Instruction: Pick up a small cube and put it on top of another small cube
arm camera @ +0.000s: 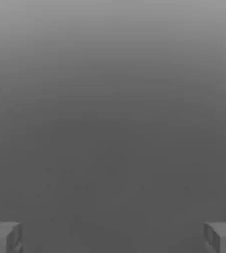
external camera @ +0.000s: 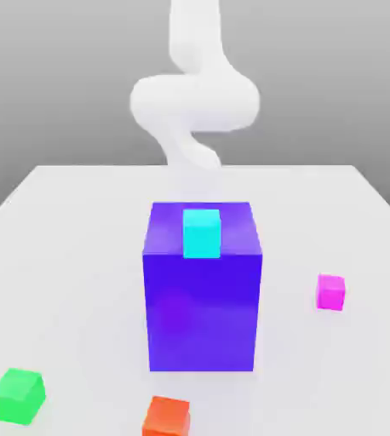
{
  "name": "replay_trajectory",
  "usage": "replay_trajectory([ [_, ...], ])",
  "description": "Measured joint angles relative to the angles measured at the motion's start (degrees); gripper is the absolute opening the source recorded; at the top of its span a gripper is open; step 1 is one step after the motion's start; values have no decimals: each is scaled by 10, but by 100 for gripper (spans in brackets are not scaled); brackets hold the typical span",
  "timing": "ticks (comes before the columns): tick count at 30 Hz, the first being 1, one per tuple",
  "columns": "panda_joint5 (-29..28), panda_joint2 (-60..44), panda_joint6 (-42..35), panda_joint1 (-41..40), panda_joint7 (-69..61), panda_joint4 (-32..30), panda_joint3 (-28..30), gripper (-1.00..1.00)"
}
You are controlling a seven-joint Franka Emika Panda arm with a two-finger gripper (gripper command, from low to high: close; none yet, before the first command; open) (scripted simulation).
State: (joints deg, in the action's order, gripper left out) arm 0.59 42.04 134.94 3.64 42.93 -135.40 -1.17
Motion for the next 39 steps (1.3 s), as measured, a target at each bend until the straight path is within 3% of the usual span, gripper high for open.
replay_trajectory([
  [15, 40, -294, 234, 255, -217, -255, -113, 0],
  [19, 10, -397, 312, 312, -247, -318, -156, 0],
  [23, -105, -485, 379, 351, -171, -311, -91, 0],
  [26, -142, -547, 430, 420, -143, -299, -15, 0],
  [27, -144, -563, 443, 436, -142, -296, 1, -100],
  [33, -147, -571, 450, 443, -139, -295, 9, -100],
  [36, -136, -535, 420, 415, -148, -302, -22, -100],
  [39, -68, -475, 373, 394, -198, -314, -60, -100],
])
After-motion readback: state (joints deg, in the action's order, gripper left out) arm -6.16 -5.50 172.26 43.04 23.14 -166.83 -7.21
